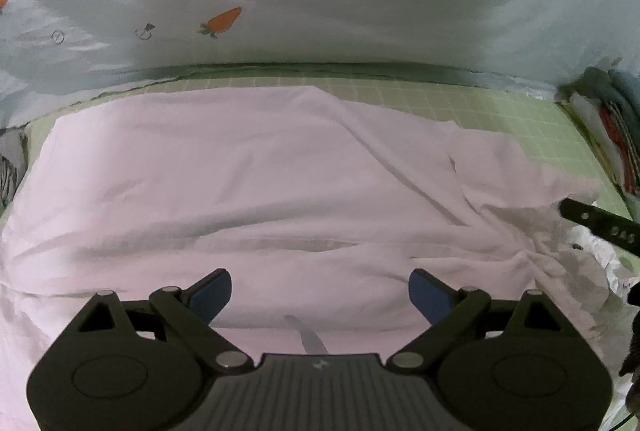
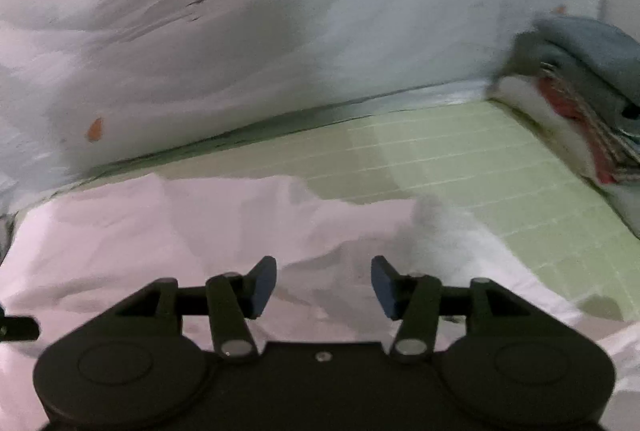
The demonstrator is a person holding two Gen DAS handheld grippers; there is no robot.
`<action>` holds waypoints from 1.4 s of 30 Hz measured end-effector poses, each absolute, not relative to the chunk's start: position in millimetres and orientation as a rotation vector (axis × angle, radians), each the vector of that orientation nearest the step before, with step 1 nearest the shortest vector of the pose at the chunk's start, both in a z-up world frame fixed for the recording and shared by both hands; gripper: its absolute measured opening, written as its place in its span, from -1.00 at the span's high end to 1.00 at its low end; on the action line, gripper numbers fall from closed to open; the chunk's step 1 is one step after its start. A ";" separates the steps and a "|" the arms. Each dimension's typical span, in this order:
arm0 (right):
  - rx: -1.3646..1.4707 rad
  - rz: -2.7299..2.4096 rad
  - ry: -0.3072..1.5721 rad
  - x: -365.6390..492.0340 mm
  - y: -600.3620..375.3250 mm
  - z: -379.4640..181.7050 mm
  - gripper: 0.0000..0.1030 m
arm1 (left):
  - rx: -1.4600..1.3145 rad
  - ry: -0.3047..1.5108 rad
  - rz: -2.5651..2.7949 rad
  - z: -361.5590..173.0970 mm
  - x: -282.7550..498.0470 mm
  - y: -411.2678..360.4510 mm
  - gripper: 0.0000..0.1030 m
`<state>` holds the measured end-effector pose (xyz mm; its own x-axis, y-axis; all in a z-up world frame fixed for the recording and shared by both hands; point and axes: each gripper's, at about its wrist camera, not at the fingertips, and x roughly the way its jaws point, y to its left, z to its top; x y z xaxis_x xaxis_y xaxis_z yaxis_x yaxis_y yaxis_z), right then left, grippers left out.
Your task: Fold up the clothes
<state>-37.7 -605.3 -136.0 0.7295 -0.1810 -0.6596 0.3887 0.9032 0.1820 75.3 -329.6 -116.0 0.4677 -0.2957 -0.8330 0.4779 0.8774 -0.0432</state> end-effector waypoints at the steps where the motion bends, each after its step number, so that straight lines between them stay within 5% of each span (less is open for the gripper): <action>1: 0.328 -0.341 0.692 -39.1 -608.3 -138.0 -0.18 | 0.203 0.975 -0.477 -115.8 75.8 -329.2 -0.85; 4: 0.325 -0.387 0.714 -40.1 -615.0 -145.7 -0.31 | 0.196 0.973 -0.474 -115.7 76.7 -329.3 -0.85; 7: 0.324 -0.337 0.693 -38.2 -624.5 -151.7 -0.75 | 0.205 0.977 -0.480 -118.0 75.9 -329.9 -0.85; 9: 0.333 -0.275 0.699 -28.1 -630.8 -158.7 -0.66 | 0.215 0.985 -0.481 -120.4 75.6 -331.3 -0.85; 10: 0.331 -0.244 0.704 -23.3 -634.7 -158.2 -0.26 | 0.219 0.986 -0.480 -120.7 75.2 -332.5 -0.85; 11: 0.322 -0.198 0.708 -18.2 -638.6 -155.5 0.55 | 0.222 0.984 -0.480 -120.7 74.7 -333.4 -0.85; 12: 0.288 -0.165 0.703 -10.7 -642.8 -151.7 0.87 | 0.224 0.983 -0.479 -120.4 74.6 -333.7 -0.85; 18: 0.030 -0.293 0.609 61.2 -700.1 -122.1 0.85 | 0.241 0.963 -0.450 -117.4 72.5 -332.7 -0.85; 24: 0.414 -0.522 0.634 65.1 -789.3 -139.1 0.19 | 0.232 0.961 -0.399 -112.8 69.0 -327.1 -0.85; 25: 0.439 -0.544 0.593 45.2 -790.1 -139.9 -0.39 | 0.227 0.959 -0.395 -112.0 67.9 -326.0 -0.85; 26: 0.446 -0.570 0.577 23.8 -788.6 -141.3 -0.75 | 0.221 0.957 -0.390 -111.2 66.8 -325.0 -0.85; 36: 0.461 -0.844 0.664 -184.8 -750.7 -173.0 -0.83 | 0.239 0.964 -0.454 -111.2 41.2 -337.3 -0.85; 42: 0.705 -0.812 0.665 -208.6 -754.7 -202.0 -0.70 | 0.251 0.930 -0.498 -102.4 13.9 -350.0 -0.85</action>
